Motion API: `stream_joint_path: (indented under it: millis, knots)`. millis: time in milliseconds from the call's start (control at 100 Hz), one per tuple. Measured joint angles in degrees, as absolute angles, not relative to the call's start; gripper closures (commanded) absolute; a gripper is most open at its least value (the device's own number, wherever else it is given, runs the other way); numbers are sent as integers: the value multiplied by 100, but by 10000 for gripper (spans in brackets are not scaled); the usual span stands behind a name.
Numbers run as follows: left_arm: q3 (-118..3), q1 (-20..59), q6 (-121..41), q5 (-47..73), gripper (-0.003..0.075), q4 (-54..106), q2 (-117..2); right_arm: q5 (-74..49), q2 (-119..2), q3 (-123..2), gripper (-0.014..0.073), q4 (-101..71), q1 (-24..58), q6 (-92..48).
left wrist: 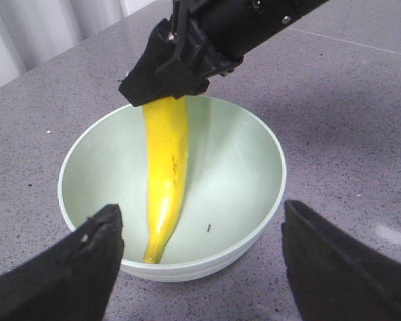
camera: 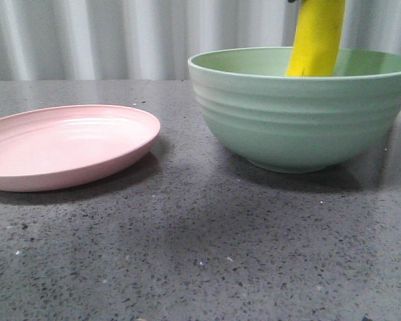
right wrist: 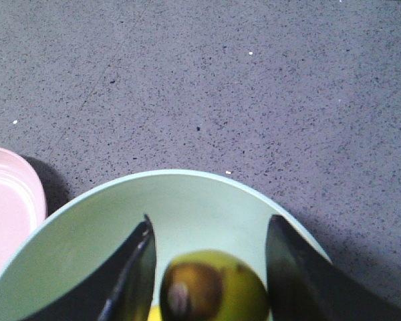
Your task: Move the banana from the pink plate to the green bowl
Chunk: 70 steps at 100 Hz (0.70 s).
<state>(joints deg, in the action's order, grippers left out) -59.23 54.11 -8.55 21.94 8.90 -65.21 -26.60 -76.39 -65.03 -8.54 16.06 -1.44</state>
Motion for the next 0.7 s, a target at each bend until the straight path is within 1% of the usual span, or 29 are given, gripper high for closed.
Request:
stream_joint_path:
  millis: [250,400,610,660,700]
  knots:
    - [-5923,5411,-855,2185,261,890,-6521,-2565,-7533,-6503,293,-822,1606,-144]
    - [-5923,5411,-855,2172,260,928,-6521,-2520,-7392,-6503,236,-545,1606,-144]
    - [-5923,5411,-855,2121,264,1102,-6521,-2522,-7143,-6503,242,-408,1606,-144]
    - [-5923,5411,-855,2121,296,1122,-6521,-2582,-7062,-6503,256,-396,1606,-144]
    - [-5923,5411,-855,2121,361,1126,-6521,-2676,-6981,-6503,279,-396,1606,-144]
